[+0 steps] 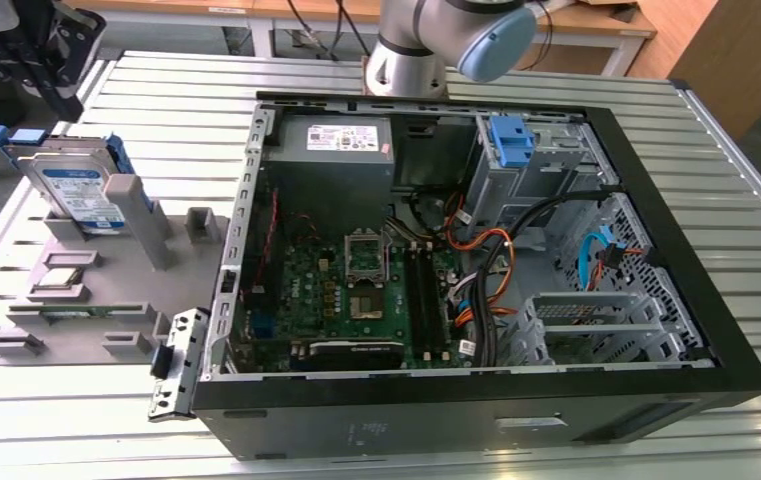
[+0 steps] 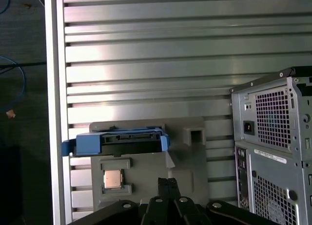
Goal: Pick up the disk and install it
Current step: 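Pick up the disk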
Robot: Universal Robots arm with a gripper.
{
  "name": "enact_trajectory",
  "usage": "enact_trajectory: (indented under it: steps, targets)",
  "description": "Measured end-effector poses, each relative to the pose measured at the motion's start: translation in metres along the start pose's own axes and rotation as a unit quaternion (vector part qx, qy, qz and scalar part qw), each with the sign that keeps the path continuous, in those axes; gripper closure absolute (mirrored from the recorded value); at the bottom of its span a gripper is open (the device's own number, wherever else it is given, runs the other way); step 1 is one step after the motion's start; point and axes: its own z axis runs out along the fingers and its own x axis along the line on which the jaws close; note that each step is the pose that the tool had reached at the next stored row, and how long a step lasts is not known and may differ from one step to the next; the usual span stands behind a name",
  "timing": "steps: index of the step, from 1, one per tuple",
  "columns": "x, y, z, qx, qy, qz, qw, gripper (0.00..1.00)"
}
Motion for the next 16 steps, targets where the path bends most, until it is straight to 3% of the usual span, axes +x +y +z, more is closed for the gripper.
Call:
enact_trajectory:
  steps: [16]
  targets:
    - [0.0237, -0.0020, 0.0040, 0.0000, 0.0000, 0.000, 1.0000, 0.90]
